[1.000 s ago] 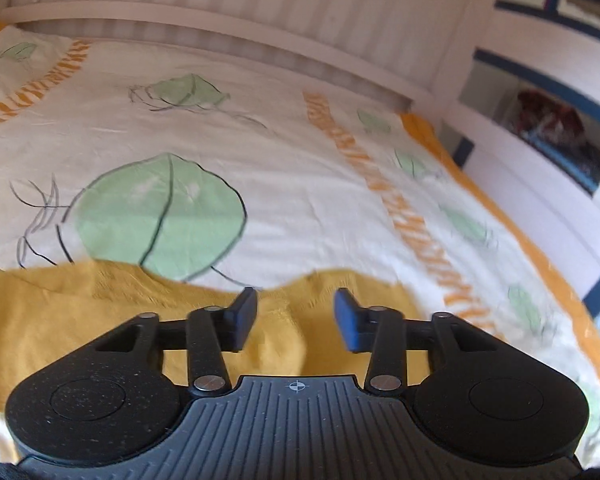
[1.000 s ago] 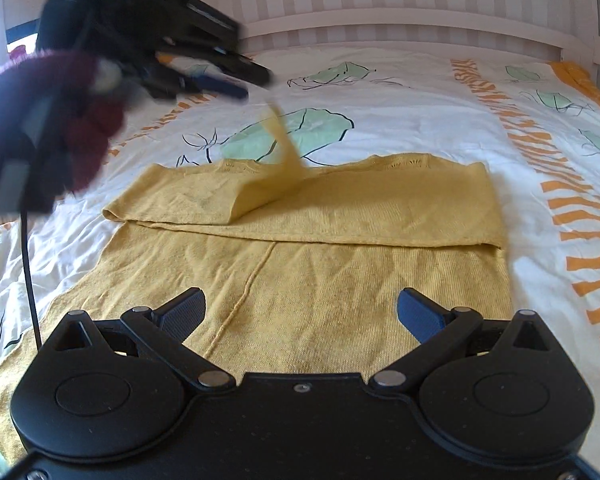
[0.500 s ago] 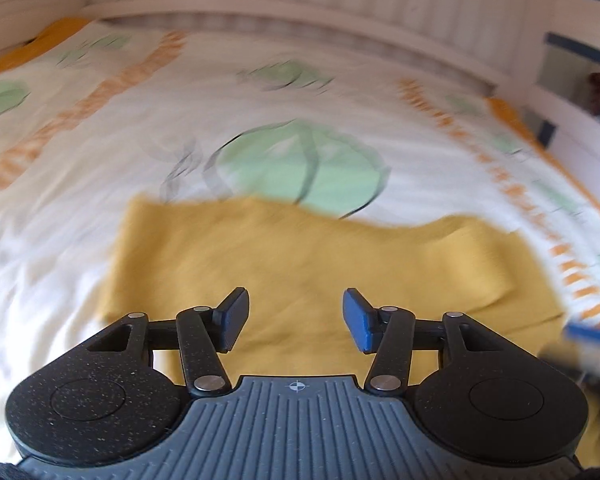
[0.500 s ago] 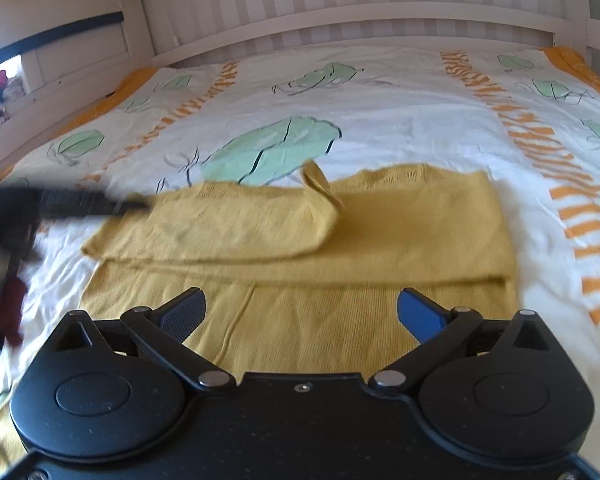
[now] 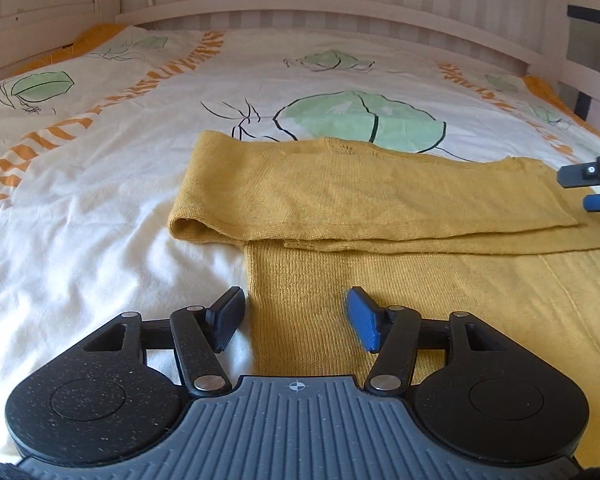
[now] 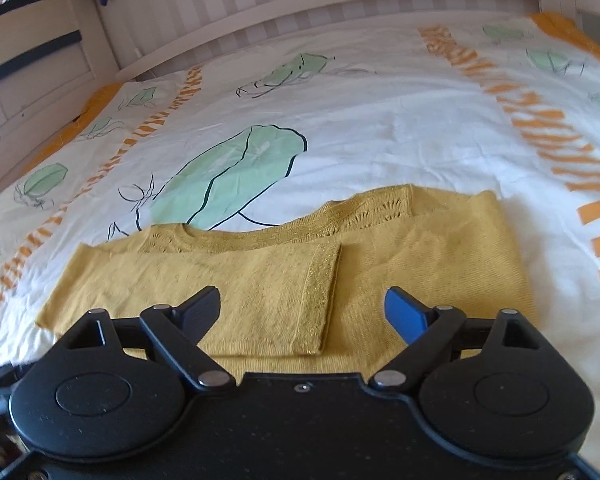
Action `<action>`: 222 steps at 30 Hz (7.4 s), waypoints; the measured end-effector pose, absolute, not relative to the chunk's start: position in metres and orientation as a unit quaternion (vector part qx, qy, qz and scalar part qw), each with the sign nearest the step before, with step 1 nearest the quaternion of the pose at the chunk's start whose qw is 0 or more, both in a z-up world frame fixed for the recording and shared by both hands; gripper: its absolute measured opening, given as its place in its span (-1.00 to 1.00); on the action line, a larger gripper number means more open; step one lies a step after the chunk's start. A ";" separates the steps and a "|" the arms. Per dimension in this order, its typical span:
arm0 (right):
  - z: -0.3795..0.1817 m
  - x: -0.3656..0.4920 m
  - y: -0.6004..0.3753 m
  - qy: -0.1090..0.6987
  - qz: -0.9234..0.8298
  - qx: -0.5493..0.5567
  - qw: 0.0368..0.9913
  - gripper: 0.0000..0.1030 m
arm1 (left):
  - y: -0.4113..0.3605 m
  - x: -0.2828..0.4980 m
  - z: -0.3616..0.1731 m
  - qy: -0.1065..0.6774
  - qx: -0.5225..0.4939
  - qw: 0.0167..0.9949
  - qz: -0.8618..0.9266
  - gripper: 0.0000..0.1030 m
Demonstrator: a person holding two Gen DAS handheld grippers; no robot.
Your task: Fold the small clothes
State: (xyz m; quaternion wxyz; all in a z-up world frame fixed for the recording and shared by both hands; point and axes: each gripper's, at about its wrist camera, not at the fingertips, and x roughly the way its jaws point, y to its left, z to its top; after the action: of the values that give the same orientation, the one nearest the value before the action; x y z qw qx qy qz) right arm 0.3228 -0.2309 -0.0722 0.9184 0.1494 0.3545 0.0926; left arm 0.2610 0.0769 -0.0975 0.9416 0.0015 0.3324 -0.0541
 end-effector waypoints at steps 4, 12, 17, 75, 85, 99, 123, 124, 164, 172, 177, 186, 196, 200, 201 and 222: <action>-0.080 0.331 -0.231 0.364 0.098 0.167 0.911 0.47 | 0.083 0.262 -0.099 0.331 -0.025 0.942 -0.059 0.10; -0.080 0.343 -0.217 0.387 0.098 0.161 0.903 -0.71 | 0.080 0.262 -0.101 0.327 -0.010 0.944 -0.052 0.13; -0.040 0.338 -0.207 0.351 0.136 0.149 0.914 -0.74 | 0.079 0.261 -0.102 0.326 -0.012 0.944 -0.053 0.13; -0.066 0.124 -0.298 0.430 0.037 0.182 0.883 0.63 | 0.113 0.191 -0.070 0.428 -0.036 0.893 -0.130 0.23; -0.071 0.090 -0.297 0.464 0.058 0.219 0.856 0.97 | 0.120 0.120 -0.070 0.448 -0.022 0.883 -0.136 0.45; -0.084 0.068 -0.310 0.489 0.093 0.291 0.817 0.99 | 0.127 0.094 -0.073 0.448 -0.055 0.879 -0.154 0.60; -0.084 0.068 -0.312 0.510 0.139 0.276 0.803 0.86 | 0.157 0.096 -0.071 0.468 -0.137 0.859 -0.154 -0.40; -0.083 0.068 -0.311 0.513 0.136 0.266 0.805 0.80 | 0.158 0.095 -0.070 0.471 -0.139 0.857 -0.156 -0.44; -0.016 0.153 -0.351 0.288 0.148 0.378 0.867 -0.73 | 0.160 0.184 0.028 0.284 -0.234 0.915 -0.163 -0.93; -0.024 0.213 -0.364 0.280 0.119 0.385 0.871 -0.73 | 0.142 0.246 0.030 0.275 -0.226 0.923 -0.147 -0.93; -0.041 0.255 -0.367 0.295 0.095 0.382 0.871 -0.73 | 0.135 0.286 0.017 0.285 -0.227 0.923 -0.128 -0.93; -0.080 0.313 -0.361 0.336 0.057 0.357 0.870 -0.58 | 0.128 0.340 -0.028 0.317 -0.205 0.924 -0.062 -0.82; -0.069 0.307 -0.352 0.300 0.008 0.262 0.917 0.25 | 0.113 0.325 -0.016 0.306 -0.122 0.942 -0.067 -0.07; -0.051 0.290 -0.328 0.291 0.032 0.205 0.934 0.25 | 0.086 0.298 -0.013 0.309 -0.056 0.943 -0.108 -0.06; -0.049 0.285 -0.320 0.294 0.040 0.188 0.936 0.25 | 0.078 0.292 -0.015 0.314 -0.042 0.941 -0.121 -0.06; -0.075 0.306 -0.219 0.350 0.084 -0.035 0.932 0.24 | 0.046 0.335 -0.056 0.385 0.031 0.912 -0.141 -0.06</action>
State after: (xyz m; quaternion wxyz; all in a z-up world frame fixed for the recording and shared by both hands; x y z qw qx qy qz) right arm 0.3065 -0.2194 -0.0754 0.9322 -0.0354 0.3502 0.0840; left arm 0.3346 0.0463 -0.0563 0.9115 0.0307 0.3852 -0.1408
